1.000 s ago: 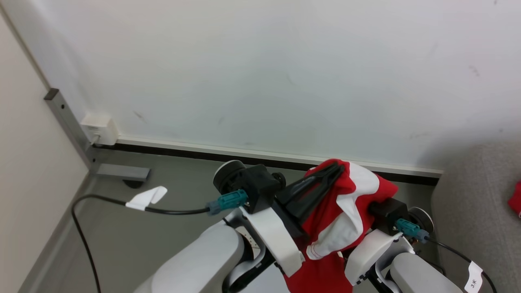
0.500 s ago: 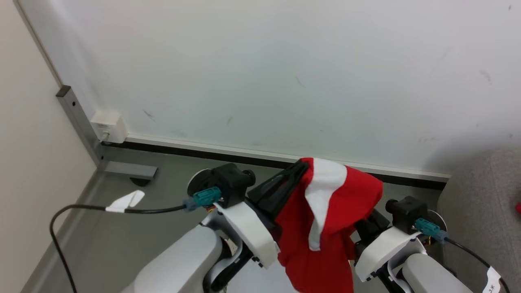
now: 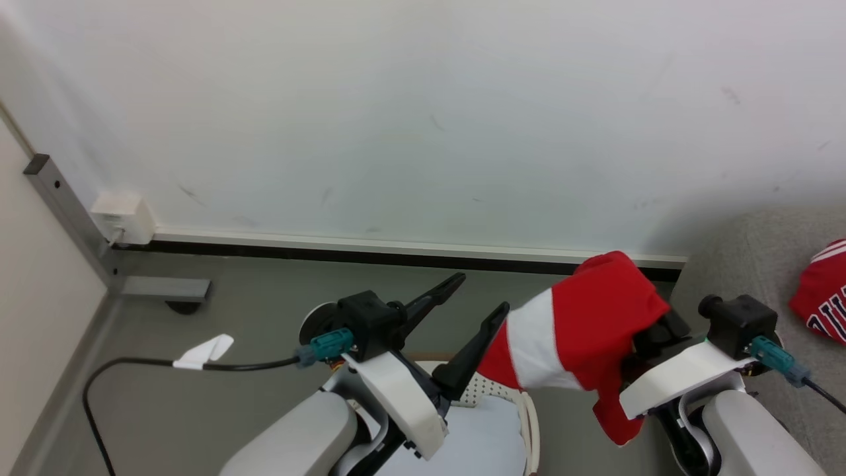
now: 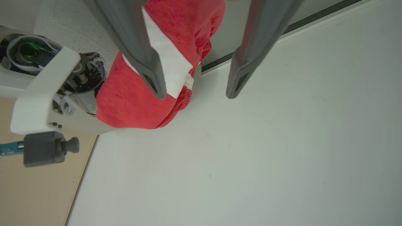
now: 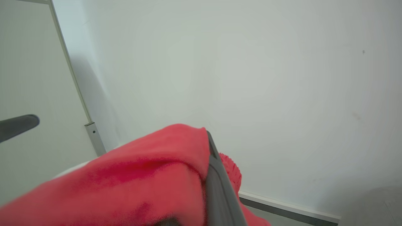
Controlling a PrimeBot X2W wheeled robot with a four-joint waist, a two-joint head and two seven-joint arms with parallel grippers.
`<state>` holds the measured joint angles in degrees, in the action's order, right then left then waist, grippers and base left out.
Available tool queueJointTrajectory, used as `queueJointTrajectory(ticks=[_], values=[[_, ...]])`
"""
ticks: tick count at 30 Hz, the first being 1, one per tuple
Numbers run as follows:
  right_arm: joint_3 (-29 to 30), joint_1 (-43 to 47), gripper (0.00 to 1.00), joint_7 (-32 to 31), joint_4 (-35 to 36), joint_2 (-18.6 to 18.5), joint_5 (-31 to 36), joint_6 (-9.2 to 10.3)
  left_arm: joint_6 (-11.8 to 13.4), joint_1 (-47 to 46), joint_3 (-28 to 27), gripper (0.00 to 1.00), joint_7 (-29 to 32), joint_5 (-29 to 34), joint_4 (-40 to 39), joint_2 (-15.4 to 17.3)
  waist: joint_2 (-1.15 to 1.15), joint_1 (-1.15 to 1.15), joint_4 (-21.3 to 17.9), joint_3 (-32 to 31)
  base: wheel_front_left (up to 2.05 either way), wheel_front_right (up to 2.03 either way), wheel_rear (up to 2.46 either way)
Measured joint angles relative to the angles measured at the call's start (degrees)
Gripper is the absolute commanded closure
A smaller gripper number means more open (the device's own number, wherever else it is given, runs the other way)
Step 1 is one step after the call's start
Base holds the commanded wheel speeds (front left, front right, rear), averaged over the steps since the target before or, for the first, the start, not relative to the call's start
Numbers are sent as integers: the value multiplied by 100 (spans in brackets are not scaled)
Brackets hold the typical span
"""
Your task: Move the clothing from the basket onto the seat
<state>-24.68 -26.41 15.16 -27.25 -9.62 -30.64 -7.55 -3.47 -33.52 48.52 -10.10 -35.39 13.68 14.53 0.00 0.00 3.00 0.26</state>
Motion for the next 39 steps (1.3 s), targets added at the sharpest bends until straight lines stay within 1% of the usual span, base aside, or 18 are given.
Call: queueJointTrajectory(ticks=[5, 8, 19, 24, 32, 36, 39], values=[[316, 38, 100, -1, 276, -108, 46, 0, 49, 46, 40, 0, -8, 10, -70, 16, 0, 0, -240, 48, 0, 0, 0], [400, 36, 100, -1, 471, -178, 37, 0, 59, 79, 66, 0, -8, 11, -60, 36, 0, 0, -422, 83, 0, 0, 0], [755, 18, 100, -1, 1199, -533, 135, 0, 97, 132, 108, 0, -136, 25, 122, 35, 0, 0, -1274, 217, 0, 0, 0], [957, 104, 100, -1, 1314, -619, 193, 0, 73, 147, 130, 0, -219, 54, 240, 22, 0, 0, -1708, 266, 0, 0, 0], [1129, 320, 100, -1, 1444, -637, 241, 0, 83, 193, 138, 0, -324, 116, 424, -23, 0, 0, -2365, 275, 0, 0, 0], [1241, 379, 100, -1, 1523, -644, 253, 0, 89, 201, 142, 0, -370, 132, 474, -65, 0, 0, -2616, 291, 0, 0, 0], [1328, 388, 100, 0, 1584, -677, 266, 0, 73, 197, 142, 0, -401, 156, 480, -74, 0, 0, -2725, 353, 0, 0, 0]])
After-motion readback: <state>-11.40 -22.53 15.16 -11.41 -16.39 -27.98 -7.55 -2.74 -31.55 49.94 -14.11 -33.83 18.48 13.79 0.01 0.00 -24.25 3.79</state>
